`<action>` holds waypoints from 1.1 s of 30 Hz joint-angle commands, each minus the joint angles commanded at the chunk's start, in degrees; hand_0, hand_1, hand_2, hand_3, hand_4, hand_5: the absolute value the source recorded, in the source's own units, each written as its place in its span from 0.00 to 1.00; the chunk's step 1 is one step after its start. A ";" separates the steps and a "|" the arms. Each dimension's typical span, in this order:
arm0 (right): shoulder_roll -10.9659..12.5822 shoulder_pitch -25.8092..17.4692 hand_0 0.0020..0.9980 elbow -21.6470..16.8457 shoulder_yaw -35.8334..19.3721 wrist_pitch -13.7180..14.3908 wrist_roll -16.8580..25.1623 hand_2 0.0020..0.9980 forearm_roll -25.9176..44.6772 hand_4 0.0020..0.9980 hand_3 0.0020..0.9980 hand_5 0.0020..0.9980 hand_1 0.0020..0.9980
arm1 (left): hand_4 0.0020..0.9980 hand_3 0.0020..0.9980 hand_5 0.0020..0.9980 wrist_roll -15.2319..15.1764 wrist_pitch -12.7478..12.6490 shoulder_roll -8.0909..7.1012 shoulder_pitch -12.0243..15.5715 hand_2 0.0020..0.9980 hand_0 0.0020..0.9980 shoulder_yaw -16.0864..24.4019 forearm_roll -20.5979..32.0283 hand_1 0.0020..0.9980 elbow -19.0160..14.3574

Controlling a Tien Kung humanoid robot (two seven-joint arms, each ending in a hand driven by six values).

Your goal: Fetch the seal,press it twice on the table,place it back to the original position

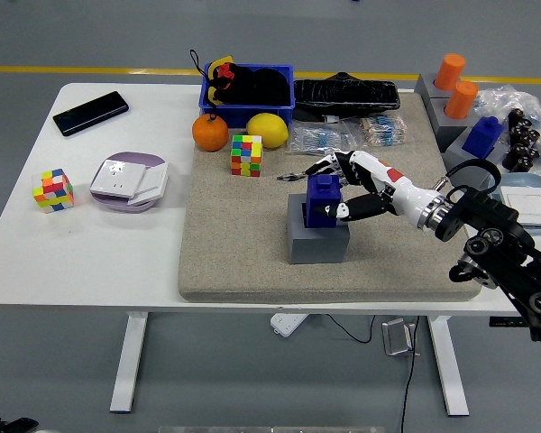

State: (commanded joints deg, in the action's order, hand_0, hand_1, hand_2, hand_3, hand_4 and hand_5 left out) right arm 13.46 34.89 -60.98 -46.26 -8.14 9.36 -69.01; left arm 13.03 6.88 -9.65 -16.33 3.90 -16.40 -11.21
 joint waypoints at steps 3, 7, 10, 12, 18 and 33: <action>-0.18 0.44 0.50 0.35 0.80 0.02 0.10 0.39 0.16 0.71 0.42 0.00 0.37 | 0.69 0.75 0.25 0.06 0.00 -0.01 0.05 0.68 0.72 0.16 -0.18 0.69 0.01; -0.41 0.76 0.51 0.37 1.26 0.05 0.17 0.39 0.32 0.71 0.42 0.00 0.37 | 0.69 0.75 0.25 0.12 0.00 0.00 0.07 0.68 0.72 0.27 -0.30 0.69 0.02; -0.58 1.09 0.51 0.20 1.64 0.10 0.23 0.39 0.45 0.71 0.42 0.00 0.37 | 0.69 0.75 0.25 0.14 0.01 -0.01 0.02 0.68 0.72 0.31 -0.36 0.69 0.02; -0.70 1.27 0.51 0.06 1.70 0.13 0.26 0.39 0.47 0.71 0.42 0.00 0.37 | 0.69 0.75 0.25 0.13 0.02 -0.03 -0.03 0.68 0.72 0.28 -0.34 0.69 0.01; -1.11 1.79 0.51 -0.17 1.68 0.29 0.37 0.39 0.29 0.71 0.42 0.00 0.37 | 0.69 0.75 0.25 0.02 0.01 -0.04 -0.11 0.68 0.72 0.05 -0.09 0.69 -0.02; -1.14 2.25 0.51 0.53 2.59 0.42 0.64 0.39 0.26 0.71 0.42 0.00 0.37 | 0.69 0.75 0.25 0.12 0.02 -0.04 -0.04 0.68 0.72 0.25 -0.33 0.69 0.02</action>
State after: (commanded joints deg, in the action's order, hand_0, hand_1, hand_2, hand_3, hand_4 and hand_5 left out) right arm 12.32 37.14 -60.45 -43.67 -7.72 10.00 -68.75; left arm 13.15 6.90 -9.69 -16.37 4.15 -16.73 -11.19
